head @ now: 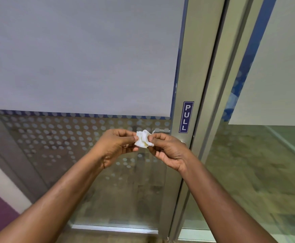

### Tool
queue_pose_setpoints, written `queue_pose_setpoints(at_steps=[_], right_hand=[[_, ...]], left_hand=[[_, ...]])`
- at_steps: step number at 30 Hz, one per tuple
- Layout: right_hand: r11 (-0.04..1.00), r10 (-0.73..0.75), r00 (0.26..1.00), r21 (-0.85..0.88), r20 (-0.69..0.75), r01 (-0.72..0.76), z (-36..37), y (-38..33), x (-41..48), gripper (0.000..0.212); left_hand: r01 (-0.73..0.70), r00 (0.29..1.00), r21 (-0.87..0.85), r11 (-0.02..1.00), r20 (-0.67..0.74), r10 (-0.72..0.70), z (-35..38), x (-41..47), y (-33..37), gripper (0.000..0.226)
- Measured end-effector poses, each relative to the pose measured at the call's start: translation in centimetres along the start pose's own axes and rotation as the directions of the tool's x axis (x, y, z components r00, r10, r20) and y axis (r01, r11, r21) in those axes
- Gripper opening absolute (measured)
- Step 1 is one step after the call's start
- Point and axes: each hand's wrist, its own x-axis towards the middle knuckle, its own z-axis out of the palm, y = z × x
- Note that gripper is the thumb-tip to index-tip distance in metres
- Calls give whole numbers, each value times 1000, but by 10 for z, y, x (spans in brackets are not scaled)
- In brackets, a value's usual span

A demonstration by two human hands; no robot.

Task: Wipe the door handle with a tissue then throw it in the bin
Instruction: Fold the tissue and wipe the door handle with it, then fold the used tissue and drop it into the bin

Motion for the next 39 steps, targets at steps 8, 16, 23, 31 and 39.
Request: queue_pose_setpoints(at_steps=[8, 16, 23, 31, 39], right_hand=[[952, -253, 943, -232, -215, 202, 16, 29, 1, 10], [823, -425, 891, -479, -158, 307, 35, 70, 21, 9], [954, -134, 989, -278, -65, 111, 75, 97, 44, 7], [952, 40, 994, -300, -101, -69, 154, 164, 94, 19], [840, 327, 944, -441, -53, -316, 254, 295, 145, 24]], left_hand=[[-36, 989, 48, 998, -145, 43, 9, -10, -19, 17], [-50, 907, 140, 989, -407, 103, -5, -19, -33, 13], [-20, 861, -1, 1000, -509, 16, -59, -21, -43, 9], [-3, 799, -10, 1000, -602, -4, -167, -29, -56, 16], [113, 648, -44, 993, -754, -107, -337, -71, -105, 16]])
